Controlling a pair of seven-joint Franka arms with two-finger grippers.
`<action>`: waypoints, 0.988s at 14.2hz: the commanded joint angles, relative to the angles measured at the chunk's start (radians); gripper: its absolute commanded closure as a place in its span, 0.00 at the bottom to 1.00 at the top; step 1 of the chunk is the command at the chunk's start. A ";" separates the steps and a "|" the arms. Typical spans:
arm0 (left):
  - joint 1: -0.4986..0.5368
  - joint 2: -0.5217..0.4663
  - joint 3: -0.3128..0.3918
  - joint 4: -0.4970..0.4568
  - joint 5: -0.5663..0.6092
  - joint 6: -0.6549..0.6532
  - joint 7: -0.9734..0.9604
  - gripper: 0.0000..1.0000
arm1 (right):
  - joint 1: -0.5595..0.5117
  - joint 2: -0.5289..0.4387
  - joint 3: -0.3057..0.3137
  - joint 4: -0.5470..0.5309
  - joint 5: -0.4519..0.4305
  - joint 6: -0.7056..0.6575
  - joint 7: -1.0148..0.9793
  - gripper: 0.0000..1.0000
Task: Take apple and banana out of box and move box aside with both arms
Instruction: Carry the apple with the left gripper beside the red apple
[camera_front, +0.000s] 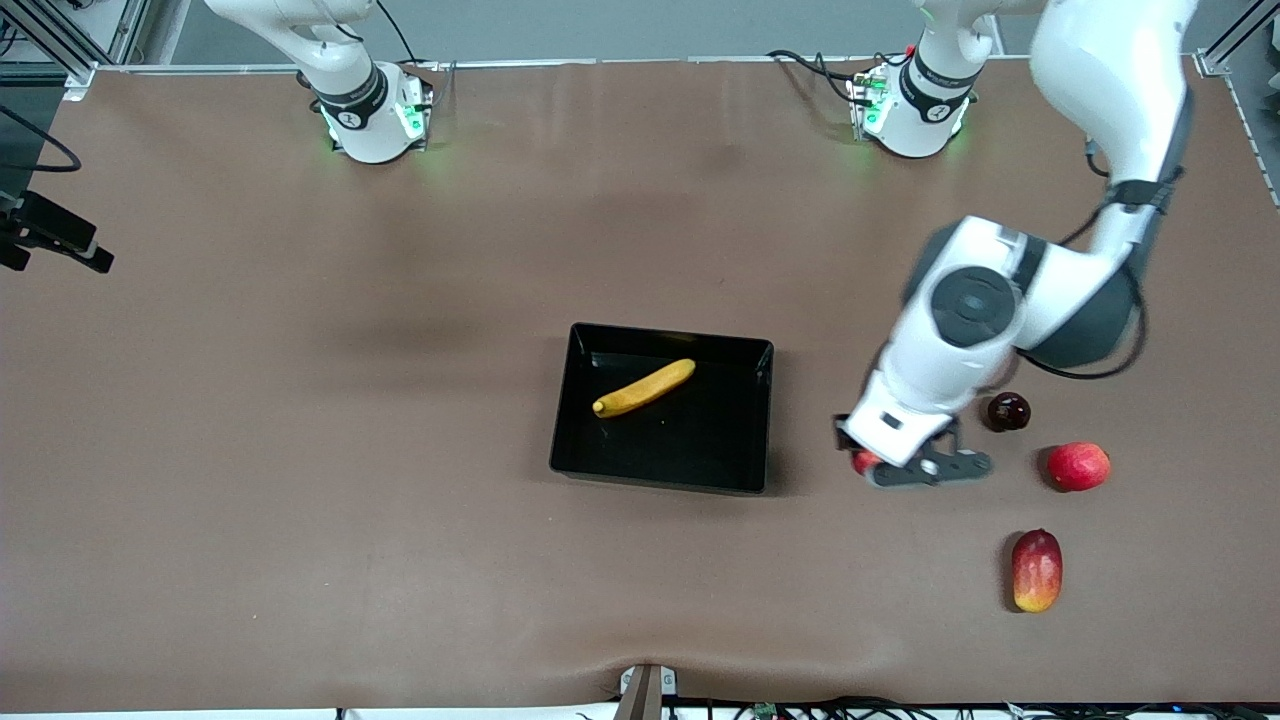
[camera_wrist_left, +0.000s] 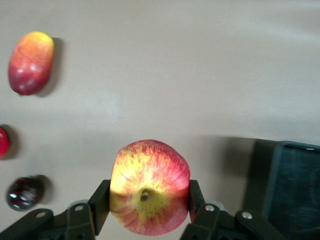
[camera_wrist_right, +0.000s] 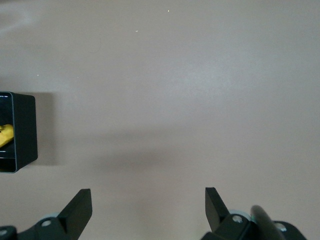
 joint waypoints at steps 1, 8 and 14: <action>0.063 0.048 -0.009 0.006 -0.012 -0.008 0.057 1.00 | -0.017 0.012 0.010 0.027 0.021 -0.008 -0.013 0.00; 0.177 0.111 -0.004 -0.100 0.005 0.064 0.115 1.00 | -0.017 0.012 0.010 0.025 0.023 -0.008 -0.013 0.00; 0.229 0.155 0.008 -0.085 0.030 0.185 0.214 1.00 | -0.017 0.012 0.010 0.025 0.023 -0.008 -0.013 0.00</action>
